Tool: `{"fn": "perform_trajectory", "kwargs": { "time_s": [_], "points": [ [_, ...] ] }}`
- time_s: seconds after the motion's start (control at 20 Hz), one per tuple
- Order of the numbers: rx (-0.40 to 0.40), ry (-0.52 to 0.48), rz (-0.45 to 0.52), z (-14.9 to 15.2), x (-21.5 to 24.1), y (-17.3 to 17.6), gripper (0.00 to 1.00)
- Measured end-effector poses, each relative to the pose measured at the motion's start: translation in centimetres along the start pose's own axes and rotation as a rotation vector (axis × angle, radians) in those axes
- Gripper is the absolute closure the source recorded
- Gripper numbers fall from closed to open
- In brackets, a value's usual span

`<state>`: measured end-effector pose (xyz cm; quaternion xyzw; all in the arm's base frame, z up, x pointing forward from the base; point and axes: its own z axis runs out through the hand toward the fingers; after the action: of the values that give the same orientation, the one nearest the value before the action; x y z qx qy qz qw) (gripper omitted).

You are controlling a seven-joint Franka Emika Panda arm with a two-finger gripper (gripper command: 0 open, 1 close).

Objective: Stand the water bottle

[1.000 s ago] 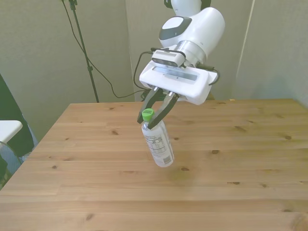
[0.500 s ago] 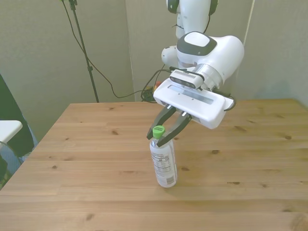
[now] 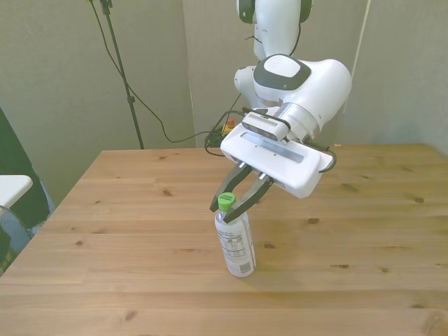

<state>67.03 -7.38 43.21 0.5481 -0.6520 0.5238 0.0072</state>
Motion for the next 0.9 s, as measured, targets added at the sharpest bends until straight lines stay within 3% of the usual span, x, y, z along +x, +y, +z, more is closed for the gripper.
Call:
{"fn": "perform_trajectory", "kwargs": {
  "time_s": [0.55, 0.9],
  "points": [
    [-0.022, -0.020, -0.025, -0.2, -0.1, 0.1, 0.00],
    [-0.079, -0.137, -0.042, -3.1, 3.9, -2.2, 0.00]
  ]
}}
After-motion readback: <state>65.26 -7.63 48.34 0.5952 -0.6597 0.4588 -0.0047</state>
